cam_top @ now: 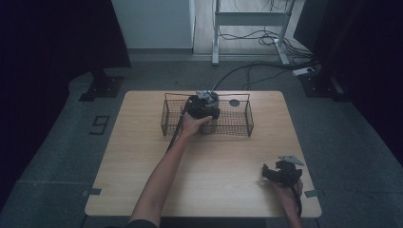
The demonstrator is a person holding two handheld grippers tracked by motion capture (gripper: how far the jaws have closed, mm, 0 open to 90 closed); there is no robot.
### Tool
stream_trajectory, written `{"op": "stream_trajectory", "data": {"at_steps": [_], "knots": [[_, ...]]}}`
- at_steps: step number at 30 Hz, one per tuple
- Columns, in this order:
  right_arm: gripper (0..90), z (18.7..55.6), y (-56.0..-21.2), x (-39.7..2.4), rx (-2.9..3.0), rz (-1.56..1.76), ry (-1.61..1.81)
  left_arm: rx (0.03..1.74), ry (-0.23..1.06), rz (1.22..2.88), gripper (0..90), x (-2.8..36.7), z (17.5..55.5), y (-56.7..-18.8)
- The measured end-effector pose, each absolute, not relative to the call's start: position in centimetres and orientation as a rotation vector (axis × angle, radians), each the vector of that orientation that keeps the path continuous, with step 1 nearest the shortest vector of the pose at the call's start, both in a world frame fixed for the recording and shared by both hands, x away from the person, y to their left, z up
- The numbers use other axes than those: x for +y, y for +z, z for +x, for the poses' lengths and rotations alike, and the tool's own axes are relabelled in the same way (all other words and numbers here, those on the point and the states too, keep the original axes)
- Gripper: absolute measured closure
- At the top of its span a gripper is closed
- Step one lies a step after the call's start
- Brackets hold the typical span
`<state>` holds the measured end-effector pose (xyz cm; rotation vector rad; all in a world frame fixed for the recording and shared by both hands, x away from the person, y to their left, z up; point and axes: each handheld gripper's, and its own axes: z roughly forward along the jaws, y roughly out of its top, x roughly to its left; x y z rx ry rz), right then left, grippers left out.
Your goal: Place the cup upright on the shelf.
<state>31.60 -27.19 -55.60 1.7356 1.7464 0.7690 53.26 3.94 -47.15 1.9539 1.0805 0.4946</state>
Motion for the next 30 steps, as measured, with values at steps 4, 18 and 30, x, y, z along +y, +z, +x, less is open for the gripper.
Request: {"op": "stream_trajectory", "data": {"at_steps": [4,18,30], "knots": [[7.8,31.6,-55.6,-27.2,1.747,1.734,0.769,1.053,0.499,1.964,3.5,4.1,52.9,-47.3],[7.8,31.6,-55.6,-27.2,1.748,1.734,0.769,1.093,0.518,1.944,2.7,4.8,52.3,-46.6],[7.8,31.6,-55.6,-27.2,1.747,1.735,0.768,1.065,0.523,1.927,2.4,7.0,50.4,-45.4]]}}
